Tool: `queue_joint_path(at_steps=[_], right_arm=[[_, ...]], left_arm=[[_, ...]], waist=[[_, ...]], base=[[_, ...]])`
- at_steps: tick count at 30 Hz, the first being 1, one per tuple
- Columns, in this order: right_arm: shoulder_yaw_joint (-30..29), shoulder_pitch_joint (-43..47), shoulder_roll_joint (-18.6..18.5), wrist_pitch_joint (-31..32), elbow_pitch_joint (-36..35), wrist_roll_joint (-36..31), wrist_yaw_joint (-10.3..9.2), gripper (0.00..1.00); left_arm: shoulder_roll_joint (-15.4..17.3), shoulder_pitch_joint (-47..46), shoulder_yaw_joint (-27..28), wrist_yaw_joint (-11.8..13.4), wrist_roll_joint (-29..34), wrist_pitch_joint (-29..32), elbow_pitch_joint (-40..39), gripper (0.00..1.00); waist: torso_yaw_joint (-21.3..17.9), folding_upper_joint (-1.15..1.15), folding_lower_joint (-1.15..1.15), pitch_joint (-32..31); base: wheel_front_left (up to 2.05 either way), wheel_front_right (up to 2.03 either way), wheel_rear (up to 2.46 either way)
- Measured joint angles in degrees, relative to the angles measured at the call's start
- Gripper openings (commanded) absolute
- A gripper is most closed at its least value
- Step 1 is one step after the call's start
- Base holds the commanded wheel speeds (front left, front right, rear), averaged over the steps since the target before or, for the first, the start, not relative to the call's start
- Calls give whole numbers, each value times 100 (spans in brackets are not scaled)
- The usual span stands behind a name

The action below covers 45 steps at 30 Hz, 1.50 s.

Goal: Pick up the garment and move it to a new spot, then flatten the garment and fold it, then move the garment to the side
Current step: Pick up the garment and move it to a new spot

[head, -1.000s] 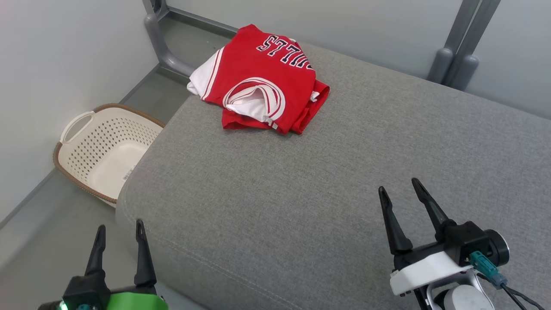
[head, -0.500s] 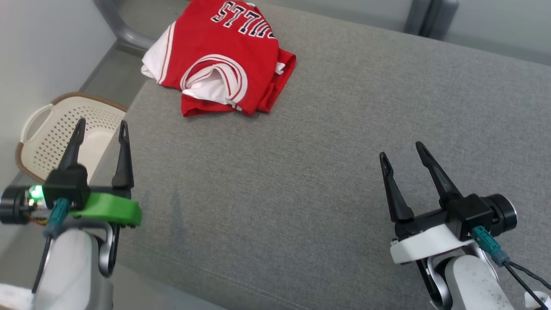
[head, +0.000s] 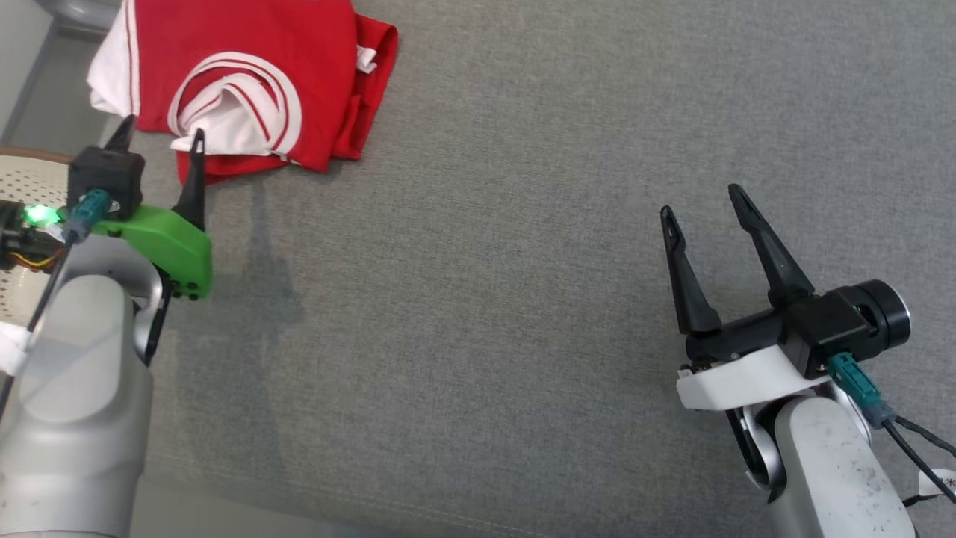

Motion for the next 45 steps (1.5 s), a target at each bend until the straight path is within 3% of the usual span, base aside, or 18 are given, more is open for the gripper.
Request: queue_joint_path(at_steps=[8,17,18,19,20,21,33,45], right_arm=[[35,-201,-1,0,-63,36,0,100],[146,-257,-2,0,-25,126,0,100],[151,-259,-2,0,-23,134,0,100],[154,-262,-2,0,-22,134,0,100],[160,-265,-1,0,-22,134,0,100],[157,-269,-1,0,-22,135,0,100],[147,-252,-1,0,53,264,0,100],[104,-41,-2,0,167,561,0,100]], left_arm=[[421,-422,113,49,-41,79,634,100],[583,-840,119,268,-38,89,1252,100],[591,-865,113,285,-38,108,1332,93],[593,-880,108,304,-38,108,1374,55],[595,-904,109,308,-41,110,1426,24],[594,-945,107,326,-42,79,1475,0],[781,-1229,14,354,-52,-387,1512,0],[1125,-1460,-219,249,19,-481,570,0]], waist=[[-414,0,0,506],[-918,0,0,773],[-959,0,0,780],[-988,0,0,782],[-1013,0,0,783],[-1046,0,0,780],[-1037,0,0,420],[-989,0,0,-253]], base=[[0,0,0],[0,0,0],[0,0,0],[0,0,0],[0,0,0],[0,0,0],[0,0,0],[0,0,0]])
